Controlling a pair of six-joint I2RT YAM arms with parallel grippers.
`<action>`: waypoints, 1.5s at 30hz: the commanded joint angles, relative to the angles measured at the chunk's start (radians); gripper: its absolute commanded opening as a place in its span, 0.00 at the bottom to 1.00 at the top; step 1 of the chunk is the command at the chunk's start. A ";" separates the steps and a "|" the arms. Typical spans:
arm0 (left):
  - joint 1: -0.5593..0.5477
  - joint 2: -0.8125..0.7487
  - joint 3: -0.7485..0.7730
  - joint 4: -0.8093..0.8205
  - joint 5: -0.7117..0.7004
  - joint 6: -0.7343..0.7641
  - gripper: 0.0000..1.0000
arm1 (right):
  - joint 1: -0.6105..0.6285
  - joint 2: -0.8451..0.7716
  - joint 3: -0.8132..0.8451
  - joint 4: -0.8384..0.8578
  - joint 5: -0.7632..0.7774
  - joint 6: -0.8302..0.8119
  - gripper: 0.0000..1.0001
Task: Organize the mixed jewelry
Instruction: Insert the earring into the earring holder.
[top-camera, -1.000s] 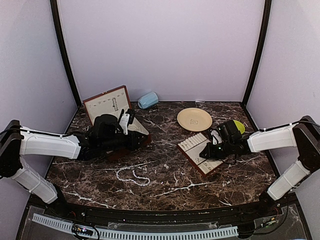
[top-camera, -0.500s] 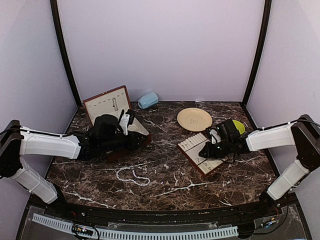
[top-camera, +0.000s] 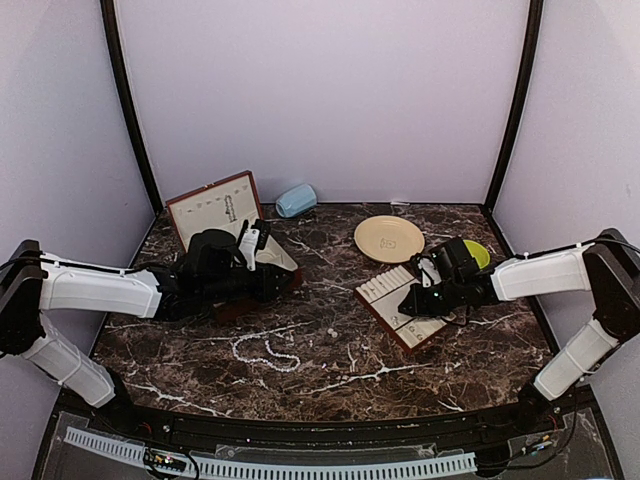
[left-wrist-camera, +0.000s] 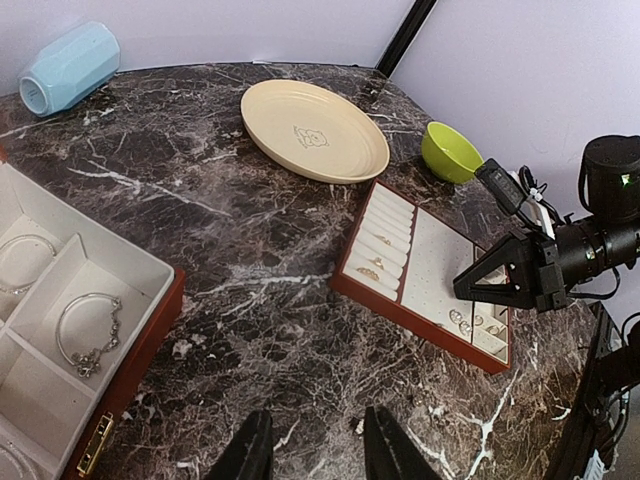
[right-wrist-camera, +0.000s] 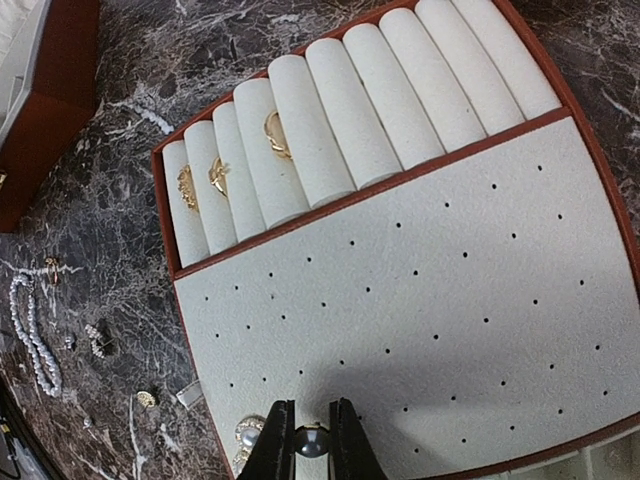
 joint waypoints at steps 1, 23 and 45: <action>0.005 -0.029 0.003 -0.009 -0.005 0.004 0.34 | 0.010 -0.009 0.013 -0.044 0.032 -0.012 0.03; 0.006 -0.032 0.002 -0.013 -0.006 0.011 0.34 | 0.042 0.049 0.054 -0.077 0.065 -0.032 0.03; 0.006 -0.040 -0.002 -0.016 -0.005 0.013 0.34 | 0.050 0.020 0.069 -0.144 0.124 -0.039 0.03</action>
